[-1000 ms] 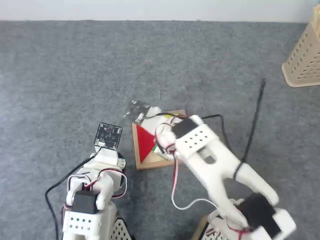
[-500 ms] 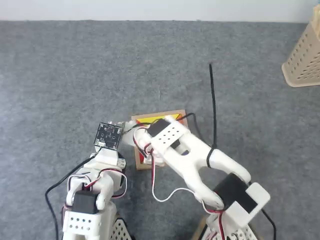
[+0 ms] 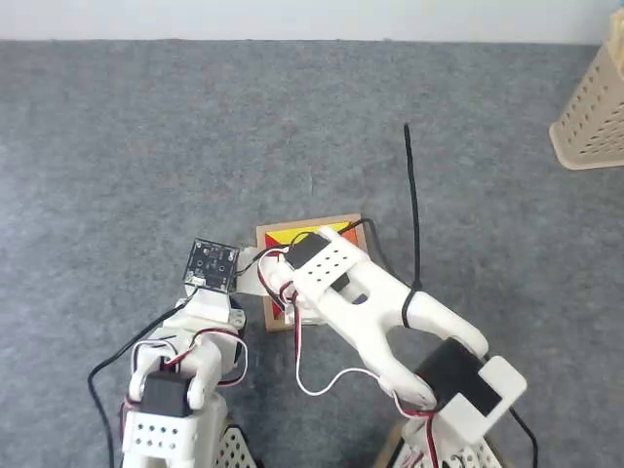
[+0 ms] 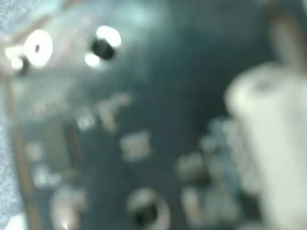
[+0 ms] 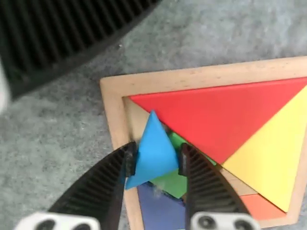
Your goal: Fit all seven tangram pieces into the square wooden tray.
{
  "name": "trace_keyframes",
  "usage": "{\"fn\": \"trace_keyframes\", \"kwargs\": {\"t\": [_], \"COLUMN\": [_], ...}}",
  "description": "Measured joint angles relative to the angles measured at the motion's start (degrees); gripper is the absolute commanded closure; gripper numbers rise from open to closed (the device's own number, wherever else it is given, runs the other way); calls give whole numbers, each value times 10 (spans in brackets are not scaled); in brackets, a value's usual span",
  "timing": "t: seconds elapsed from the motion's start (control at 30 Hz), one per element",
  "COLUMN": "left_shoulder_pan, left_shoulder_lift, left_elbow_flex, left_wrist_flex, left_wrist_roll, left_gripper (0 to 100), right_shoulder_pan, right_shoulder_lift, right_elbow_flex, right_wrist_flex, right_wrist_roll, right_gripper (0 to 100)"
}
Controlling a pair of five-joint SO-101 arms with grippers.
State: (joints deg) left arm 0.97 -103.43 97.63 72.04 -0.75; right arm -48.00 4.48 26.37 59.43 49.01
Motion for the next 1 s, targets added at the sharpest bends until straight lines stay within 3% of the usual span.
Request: {"fn": "trace_keyframes", "kwargs": {"t": [0.47,0.67,0.8,1.0], "left_shoulder_pan": [0,2,1,1], "left_shoulder_lift": [0,0,0,0], "left_elbow_flex": [0,0,0,0], "left_wrist_flex": [0,0,0,0], "left_wrist_roll": [0,0,0,0], "left_gripper": [988,988,988,988], "right_shoulder_pan": [0,44,60,57], "right_shoulder_lift": [-52,-73,-73,-53], "right_elbow_flex": [0,0,14,37], "right_wrist_flex": [61,70,25,-35], "right_wrist_roll": [0,-38,-77,-113], "right_gripper": [828,876,934,937]}}
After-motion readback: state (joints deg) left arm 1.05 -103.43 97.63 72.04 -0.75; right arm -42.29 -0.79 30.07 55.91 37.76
